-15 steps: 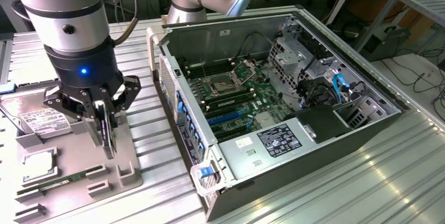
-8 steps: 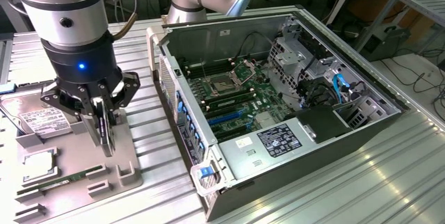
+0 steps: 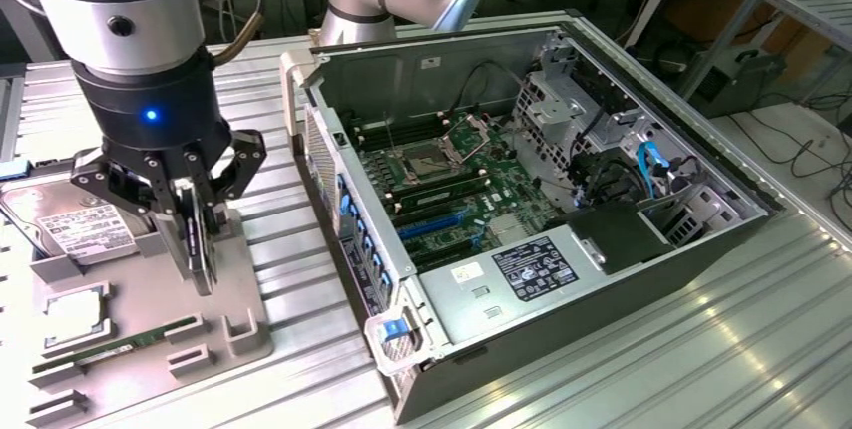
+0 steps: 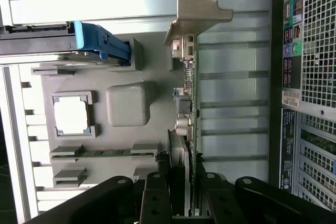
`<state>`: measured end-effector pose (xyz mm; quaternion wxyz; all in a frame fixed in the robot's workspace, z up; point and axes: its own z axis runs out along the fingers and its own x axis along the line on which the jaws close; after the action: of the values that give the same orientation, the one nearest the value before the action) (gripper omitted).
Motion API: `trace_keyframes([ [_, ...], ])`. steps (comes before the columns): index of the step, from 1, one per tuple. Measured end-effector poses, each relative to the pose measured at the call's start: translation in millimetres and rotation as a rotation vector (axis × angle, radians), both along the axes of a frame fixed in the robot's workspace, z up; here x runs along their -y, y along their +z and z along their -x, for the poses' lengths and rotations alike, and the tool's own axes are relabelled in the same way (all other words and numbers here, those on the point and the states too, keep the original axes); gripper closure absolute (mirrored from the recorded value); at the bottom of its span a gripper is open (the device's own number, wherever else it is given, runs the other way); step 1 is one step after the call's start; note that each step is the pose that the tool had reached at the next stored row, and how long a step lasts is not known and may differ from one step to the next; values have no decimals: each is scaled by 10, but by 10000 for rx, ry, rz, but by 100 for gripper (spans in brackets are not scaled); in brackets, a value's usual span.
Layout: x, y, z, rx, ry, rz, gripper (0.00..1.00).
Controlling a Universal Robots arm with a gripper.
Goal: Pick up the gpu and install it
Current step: 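Pick up the gpu and move the gpu toward the slot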
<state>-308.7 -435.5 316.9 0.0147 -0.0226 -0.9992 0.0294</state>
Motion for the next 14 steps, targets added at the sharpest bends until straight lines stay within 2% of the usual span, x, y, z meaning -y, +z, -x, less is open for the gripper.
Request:
trace_keyframes([
  [6, 0, 66, 0, -49, 0, -4, 73],
  [14, 0, 175, -2, -147, 0, -14, 73],
])
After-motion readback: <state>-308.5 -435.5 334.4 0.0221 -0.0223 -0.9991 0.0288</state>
